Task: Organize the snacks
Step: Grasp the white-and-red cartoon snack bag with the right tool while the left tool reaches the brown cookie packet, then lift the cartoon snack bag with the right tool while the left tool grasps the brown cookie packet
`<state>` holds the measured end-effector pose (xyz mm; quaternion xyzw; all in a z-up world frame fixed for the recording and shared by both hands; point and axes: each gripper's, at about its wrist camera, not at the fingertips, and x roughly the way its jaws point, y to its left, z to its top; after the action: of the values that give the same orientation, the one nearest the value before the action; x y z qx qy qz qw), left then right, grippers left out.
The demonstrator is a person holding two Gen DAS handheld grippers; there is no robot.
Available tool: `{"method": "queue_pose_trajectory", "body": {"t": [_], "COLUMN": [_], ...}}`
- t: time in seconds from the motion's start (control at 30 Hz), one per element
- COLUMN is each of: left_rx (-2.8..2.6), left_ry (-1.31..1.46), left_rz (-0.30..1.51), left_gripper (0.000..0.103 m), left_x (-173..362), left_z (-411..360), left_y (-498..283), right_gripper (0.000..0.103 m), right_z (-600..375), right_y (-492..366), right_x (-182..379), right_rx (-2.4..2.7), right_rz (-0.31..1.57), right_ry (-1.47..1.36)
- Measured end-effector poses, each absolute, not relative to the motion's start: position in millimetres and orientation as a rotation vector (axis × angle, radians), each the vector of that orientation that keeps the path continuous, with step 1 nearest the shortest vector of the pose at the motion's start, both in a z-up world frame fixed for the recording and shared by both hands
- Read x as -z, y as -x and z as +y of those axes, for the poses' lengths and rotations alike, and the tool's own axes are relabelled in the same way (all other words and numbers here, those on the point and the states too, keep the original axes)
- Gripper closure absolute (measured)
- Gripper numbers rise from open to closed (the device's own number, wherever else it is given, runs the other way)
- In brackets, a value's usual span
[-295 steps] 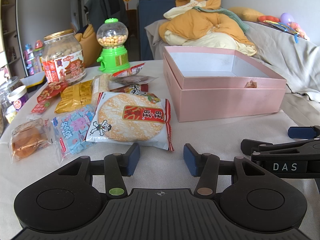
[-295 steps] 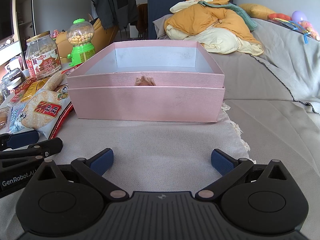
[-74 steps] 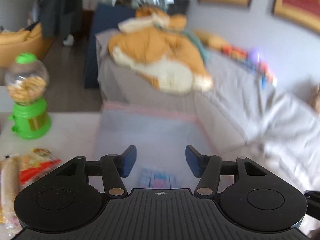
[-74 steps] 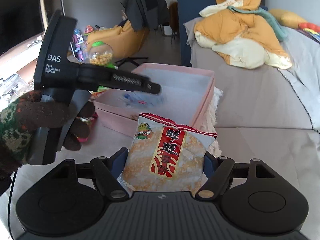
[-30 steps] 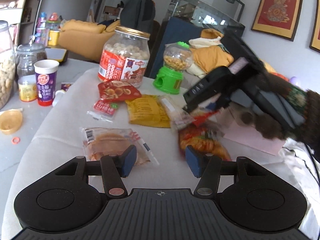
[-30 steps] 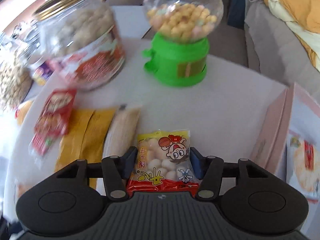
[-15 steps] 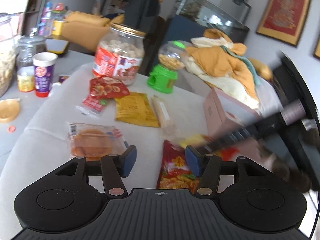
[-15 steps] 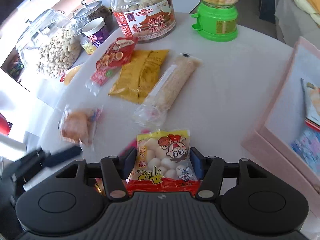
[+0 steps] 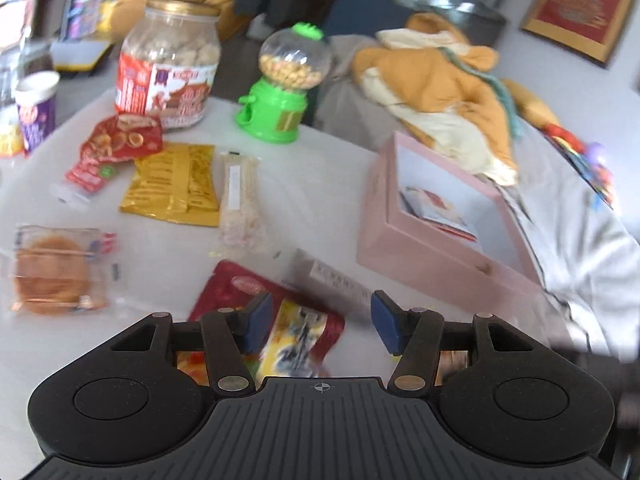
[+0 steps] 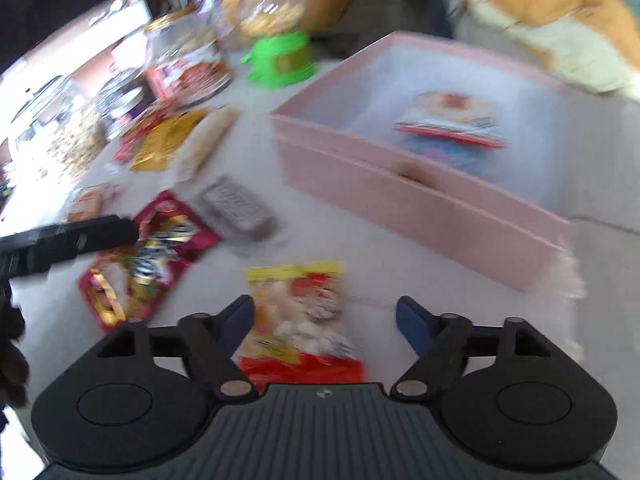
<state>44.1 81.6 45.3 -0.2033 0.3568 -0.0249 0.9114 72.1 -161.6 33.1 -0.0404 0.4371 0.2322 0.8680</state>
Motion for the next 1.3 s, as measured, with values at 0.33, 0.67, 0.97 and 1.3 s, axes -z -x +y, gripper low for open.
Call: {"method": "queue_pose_trajectory", "body": {"t": [0.33, 0.67, 0.97, 1.3], "left_rx": [-0.085, -0.128, 0.074, 0.116], "left_ry": [0.191, 0.018, -0.074, -0.065], "left_rz": [0.819, 0.820, 0.746, 0.766], "left_gripper": [0.039, 0.034, 0.058, 0.055], "left_x": [-25, -21, -17, -19], "left_z": [30, 2, 15, 24], "left_y": [-107, -117, -78, -72], "right_gripper": [0.011, 0.010, 0.009, 0.002], "right_z": [-197, -195, -197, -192], "right_y": [-33, -33, -35, -38], "right_x": [-10, -10, -9, -8], "right_rx": [-0.439, -0.425, -0.430, -0.449], "right_rz": [0.710, 0.714, 0.713, 0.726], "right_ry": [-0.048, -0.049, -0.057, -0.035]}}
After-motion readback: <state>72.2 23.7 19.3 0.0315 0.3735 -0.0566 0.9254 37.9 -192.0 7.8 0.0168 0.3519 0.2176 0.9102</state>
